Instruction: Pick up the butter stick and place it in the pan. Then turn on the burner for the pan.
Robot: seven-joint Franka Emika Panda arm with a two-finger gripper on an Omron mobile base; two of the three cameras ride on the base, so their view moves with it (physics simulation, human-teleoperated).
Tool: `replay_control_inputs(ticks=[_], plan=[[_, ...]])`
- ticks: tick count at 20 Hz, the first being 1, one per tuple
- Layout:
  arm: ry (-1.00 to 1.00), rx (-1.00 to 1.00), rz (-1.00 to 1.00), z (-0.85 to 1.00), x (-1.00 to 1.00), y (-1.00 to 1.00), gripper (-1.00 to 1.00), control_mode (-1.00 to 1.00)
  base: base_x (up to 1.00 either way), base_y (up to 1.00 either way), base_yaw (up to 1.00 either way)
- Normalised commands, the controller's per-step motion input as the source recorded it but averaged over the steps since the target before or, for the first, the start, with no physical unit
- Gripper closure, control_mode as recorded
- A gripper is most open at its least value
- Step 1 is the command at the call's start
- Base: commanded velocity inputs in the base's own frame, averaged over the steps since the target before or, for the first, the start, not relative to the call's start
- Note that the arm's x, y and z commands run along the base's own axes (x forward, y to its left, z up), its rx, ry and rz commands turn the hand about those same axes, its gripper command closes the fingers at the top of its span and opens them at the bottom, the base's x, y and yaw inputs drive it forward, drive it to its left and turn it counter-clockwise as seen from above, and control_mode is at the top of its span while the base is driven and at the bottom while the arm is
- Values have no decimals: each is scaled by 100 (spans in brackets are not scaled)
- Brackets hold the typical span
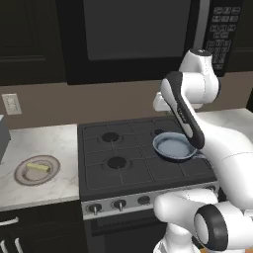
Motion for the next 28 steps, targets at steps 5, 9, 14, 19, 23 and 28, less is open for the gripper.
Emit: replay_control_inputs(ticks=[5,9,14,19,23,28], plan=[[-8,-1,2,0,-18,21,-100,-100,0,0,0],[-3,-4,0,-1,-3,89,-100,-100,0,0,0],[0,-11,1,-28,-4,78,-100,-100,0,0,0],[-4,-9,0,-20,-9,21,-100,-100,0,0,0],[2,0,3,-7,0,74,-100,-100,0,0,0],[2,0,23,-11,-11,70,-100,-100,0,0,0]])
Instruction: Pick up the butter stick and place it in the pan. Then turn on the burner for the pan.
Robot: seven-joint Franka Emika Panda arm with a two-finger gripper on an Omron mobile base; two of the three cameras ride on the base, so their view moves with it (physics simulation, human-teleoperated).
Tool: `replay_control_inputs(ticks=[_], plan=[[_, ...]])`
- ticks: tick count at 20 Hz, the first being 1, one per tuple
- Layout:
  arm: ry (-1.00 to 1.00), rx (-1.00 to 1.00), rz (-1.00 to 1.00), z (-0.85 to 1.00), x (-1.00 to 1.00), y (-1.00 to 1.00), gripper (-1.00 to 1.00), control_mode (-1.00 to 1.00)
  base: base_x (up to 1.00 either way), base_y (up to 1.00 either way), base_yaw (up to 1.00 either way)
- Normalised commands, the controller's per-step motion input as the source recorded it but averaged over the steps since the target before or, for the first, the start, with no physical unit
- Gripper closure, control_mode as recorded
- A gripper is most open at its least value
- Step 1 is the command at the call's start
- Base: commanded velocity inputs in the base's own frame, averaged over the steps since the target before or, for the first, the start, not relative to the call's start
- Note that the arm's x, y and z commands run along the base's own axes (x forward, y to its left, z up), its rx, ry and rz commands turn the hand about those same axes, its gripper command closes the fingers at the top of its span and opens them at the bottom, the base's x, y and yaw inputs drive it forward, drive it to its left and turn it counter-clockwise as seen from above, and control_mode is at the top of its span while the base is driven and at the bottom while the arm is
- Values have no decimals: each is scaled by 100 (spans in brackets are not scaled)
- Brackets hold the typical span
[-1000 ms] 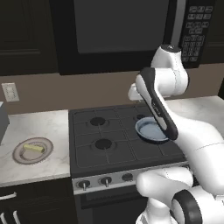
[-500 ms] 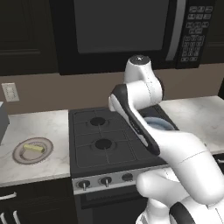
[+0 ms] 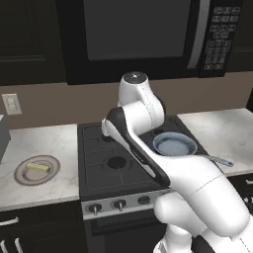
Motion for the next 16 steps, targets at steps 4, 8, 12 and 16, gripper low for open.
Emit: replay_control_inputs(ticks=[4,8,12,16], plan=[[2,1,18,-4,5,78,-100,-100,0,0,0],[0,0,17,-18,9,81,-100,-100,0,0,0],[5,0,21,-27,-4,68,-100,-100,0,0,0],[8,0,16,-25,15,68,-100,-100,0,0,0]])
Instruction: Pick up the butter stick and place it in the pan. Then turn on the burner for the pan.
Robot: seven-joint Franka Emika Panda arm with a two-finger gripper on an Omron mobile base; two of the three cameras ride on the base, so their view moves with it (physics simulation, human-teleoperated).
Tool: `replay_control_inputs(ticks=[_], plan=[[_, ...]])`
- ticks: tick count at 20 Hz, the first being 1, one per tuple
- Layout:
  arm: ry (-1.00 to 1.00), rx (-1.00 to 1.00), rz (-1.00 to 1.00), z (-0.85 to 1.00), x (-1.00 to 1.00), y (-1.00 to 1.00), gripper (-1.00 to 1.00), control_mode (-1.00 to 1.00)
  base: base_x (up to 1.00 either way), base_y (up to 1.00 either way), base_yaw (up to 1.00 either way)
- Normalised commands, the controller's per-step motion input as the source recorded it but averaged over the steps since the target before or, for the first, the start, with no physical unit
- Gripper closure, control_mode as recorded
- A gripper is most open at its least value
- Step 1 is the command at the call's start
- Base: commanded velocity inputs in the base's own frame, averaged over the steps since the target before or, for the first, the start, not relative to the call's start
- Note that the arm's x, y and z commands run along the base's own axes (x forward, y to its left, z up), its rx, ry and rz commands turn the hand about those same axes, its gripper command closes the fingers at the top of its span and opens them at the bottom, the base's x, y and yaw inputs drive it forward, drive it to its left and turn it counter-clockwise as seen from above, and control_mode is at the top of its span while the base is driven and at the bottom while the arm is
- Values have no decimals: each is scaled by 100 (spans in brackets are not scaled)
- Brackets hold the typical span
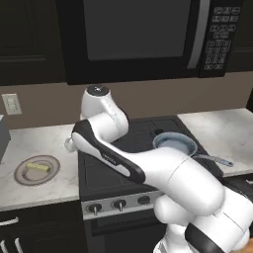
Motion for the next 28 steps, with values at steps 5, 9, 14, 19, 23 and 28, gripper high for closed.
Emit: replay_control_inputs(ticks=[5,9,14,19,23,28], plan=[[10,0,7,-22,51,60,-100,-100,0,0,0],[11,-10,0,-40,55,72,-100,-100,0,0,0],[1,-17,-1,-34,19,47,-100,-100,0,0,0],[0,-8,0,-6,0,21,-100,-100,0,0,0],[1,0,0,0,16,21,-100,-100,0,0,0],[0,0,0,-21,19,14,-100,-100,0,0,0]])
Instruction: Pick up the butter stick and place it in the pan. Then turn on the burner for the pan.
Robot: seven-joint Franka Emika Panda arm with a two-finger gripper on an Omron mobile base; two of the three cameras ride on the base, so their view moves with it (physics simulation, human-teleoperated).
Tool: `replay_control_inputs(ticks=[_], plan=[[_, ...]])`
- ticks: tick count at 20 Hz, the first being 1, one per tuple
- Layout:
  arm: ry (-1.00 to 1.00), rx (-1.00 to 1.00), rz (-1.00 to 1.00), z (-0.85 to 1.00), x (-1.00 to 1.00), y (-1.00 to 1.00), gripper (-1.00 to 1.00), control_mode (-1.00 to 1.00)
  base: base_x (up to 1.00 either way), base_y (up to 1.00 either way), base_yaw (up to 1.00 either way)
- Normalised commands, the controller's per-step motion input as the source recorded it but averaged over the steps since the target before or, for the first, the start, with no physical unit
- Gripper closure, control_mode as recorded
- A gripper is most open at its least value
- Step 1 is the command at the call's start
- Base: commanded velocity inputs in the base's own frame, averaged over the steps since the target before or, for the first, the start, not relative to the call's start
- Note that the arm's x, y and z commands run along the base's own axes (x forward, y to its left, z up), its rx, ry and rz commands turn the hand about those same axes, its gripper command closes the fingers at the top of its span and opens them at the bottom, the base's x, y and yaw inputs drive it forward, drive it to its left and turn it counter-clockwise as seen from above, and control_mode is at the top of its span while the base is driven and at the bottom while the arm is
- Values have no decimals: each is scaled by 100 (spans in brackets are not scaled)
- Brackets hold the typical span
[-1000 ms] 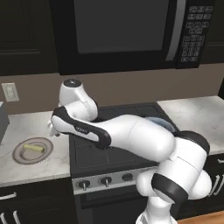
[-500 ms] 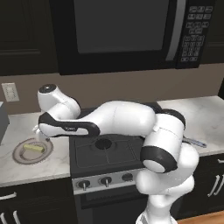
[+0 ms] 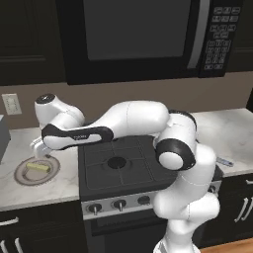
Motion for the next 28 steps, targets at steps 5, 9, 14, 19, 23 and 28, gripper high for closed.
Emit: replay_control_inputs(ticks=[5,9,14,19,23,28], plan=[[-1,0,0,-51,3,12,-100,-100,0,0,0],[-1,1,0,-37,1,15,-100,-100,0,0,0],[0,1,0,-26,10,11,-100,-100,0,0,0],[0,2,0,-26,14,10,-100,-100,0,0,0],[-5,4,0,-26,23,1,-100,-100,0,0,0],[-12,8,0,-30,24,0,-100,-100,0,0,0]])
